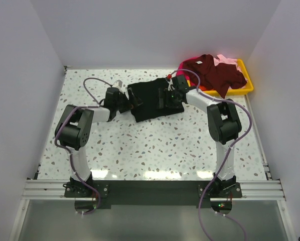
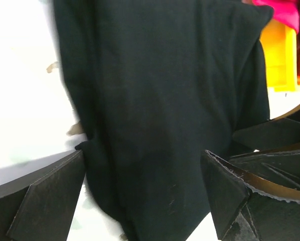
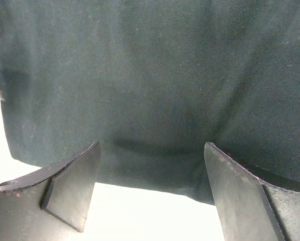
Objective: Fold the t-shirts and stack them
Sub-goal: Neatly place the folded tshirt to the corner
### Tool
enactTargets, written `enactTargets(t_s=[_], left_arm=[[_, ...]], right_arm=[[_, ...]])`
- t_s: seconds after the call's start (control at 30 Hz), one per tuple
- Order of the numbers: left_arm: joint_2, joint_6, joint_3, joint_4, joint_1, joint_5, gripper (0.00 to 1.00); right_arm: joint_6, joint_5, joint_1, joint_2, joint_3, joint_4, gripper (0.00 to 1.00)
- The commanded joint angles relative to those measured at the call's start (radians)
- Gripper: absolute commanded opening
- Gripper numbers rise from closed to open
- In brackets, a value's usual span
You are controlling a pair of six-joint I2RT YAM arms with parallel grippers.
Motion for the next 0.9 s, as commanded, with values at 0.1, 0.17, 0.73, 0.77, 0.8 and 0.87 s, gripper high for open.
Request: enactTargets(t_s=[0.1, 0.17, 0.73, 0.77, 0.8, 0.87], left_arm=[[0.084, -0.034, 0.024, -0.032, -0.061, -0.02, 1.0], [0.096, -0.045, 0.024, -0.023, -0.07, -0.023, 1.0], [0.122, -0.02, 0.076, -0.053, -0.095, -0.1, 0.18], [0.122, -0.01, 0.087, -0.069, -0.093, -0.106, 0.1], [0.122, 0.003, 0.111, -0.101, -0.092, -0.117, 0.0], [0.114, 0.044, 0.133, -0.133, -0.084, -0.126, 0.0]], right_arm=[[0.024, 0.015, 0.011, -0.029, -0.035, -0.064, 0.88], [0.029, 0.013, 0.015, -0.035, -0.042, -0.061, 0.88], [0.069, -0.01, 0.061, -0.091, -0.118, -0.027, 0.87], [0.067, -0.01, 0.061, -0.104, -0.127, -0.029, 0.87], [0.064, -0.008, 0.061, -0.115, -0.132, -0.033, 0.87], [0.056, -0.005, 0.061, -0.146, -0.141, -0.052, 0.87]])
